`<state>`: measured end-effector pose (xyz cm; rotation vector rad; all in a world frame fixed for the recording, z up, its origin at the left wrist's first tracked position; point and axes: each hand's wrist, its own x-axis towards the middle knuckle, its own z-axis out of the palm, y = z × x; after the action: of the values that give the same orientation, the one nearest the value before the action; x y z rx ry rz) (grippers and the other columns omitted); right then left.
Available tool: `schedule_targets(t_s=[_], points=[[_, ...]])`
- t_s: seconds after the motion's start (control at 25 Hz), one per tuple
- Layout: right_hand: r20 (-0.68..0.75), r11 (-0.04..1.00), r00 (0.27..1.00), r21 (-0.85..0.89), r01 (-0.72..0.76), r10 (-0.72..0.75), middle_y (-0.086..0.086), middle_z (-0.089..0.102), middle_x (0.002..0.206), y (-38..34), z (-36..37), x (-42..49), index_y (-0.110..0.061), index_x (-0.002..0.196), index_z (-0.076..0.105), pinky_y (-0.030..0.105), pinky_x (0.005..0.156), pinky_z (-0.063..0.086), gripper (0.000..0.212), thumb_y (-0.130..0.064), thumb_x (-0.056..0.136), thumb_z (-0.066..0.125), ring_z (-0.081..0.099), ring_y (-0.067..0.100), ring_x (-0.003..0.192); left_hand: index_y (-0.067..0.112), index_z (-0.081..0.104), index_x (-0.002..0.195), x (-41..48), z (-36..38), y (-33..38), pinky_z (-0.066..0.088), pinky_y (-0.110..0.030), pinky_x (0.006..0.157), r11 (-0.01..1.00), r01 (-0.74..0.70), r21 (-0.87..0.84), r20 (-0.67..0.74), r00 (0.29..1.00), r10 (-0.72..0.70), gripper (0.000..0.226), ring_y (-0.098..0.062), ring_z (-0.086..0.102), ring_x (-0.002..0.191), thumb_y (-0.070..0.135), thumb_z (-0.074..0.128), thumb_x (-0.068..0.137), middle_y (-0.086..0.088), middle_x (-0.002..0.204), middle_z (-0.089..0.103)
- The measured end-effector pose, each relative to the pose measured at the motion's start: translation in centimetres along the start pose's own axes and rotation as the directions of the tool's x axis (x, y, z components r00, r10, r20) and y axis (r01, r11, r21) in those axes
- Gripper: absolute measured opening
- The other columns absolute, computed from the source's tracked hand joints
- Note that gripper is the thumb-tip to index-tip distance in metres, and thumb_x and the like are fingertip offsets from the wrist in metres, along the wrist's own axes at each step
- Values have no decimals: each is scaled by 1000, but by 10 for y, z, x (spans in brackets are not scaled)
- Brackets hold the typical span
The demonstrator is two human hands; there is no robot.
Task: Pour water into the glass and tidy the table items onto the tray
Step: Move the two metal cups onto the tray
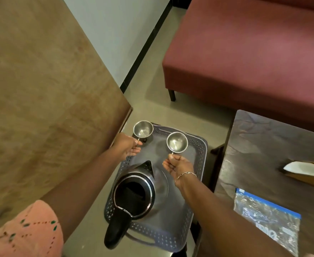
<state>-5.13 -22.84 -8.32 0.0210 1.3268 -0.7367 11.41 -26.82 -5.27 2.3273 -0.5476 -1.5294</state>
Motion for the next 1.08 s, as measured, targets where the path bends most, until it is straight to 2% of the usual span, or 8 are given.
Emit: schedule_targets(t_s=[0.2,0.4,0.6,0.68,0.76,0.84,0.96,1.08], points=[[-34,999,999,-29,-18,17,13,52,68,13,17,32,-4,71,50,18,46,53,20,5,89,50,54,19,57,7,56,64,35,12,-22,44,-15,42,1000,-6,18,-42,999,6,31,-13,54,55,0,46,93,-7,63,56],[-59,998,997,-42,-43,40,14,52,67,22,20,49,-4,70,50,19,44,53,20,5,88,51,56,8,33,7,59,63,53,20,-33,45,-21,52,1000,-5,10,-41,999,6,28,-15,56,55,1,52,89,-9,63,59],[-41,996,997,-40,-74,72,15,52,69,20,16,43,-3,71,48,19,44,53,20,8,88,50,55,21,59,1,60,80,49,17,-40,46,-22,55,998,-26,49,-48,998,28,16,-15,56,59,0,48,91,-16,81,61],[-13,993,995,-75,-95,94,13,52,72,14,13,37,-3,73,49,20,55,56,18,7,87,51,53,20,64,-7,60,99,39,9,-41,45,-17,52,997,-43,65,-2,999,43,19,-13,54,61,-1,42,94,-16,85,59],[22,989,994,-108,-105,108,11,51,73,4,5,26,-1,78,52,29,85,53,12,5,88,51,52,21,67,-8,60,100,23,-5,-37,44,-16,53,995,-73,69,34,997,71,20,-13,52,63,-4,42,93,-15,84,59],[53,990,995,-113,-79,85,10,52,75,-10,-7,8,0,85,53,36,98,44,4,3,88,51,54,23,78,-4,62,106,-4,-19,-29,51,-26,71,980,-184,74,-35,982,187,21,-19,58,75,-2,47,91,-13,86,64],[101,970,988,-203,135,-117,8,56,78,-30,-49,-19,-11,81,52,28,82,51,14,2,88,53,56,17,74,11,65,106,-77,-13,-22,52,-32,87,882,-462,92,-277,839,468,21,-20,62,96,9,49,92,-6,103,67],[117,861,937,-370,350,-331,4,59,79,-43,-119,-42,-16,84,55,16,67,52,19,2,86,56,58,13,73,5,63,109,-162,29,-32,47,-22,85,617,-711,337,-398,486,778,24,-17,59,99,4,46,92,-5,104,65]])
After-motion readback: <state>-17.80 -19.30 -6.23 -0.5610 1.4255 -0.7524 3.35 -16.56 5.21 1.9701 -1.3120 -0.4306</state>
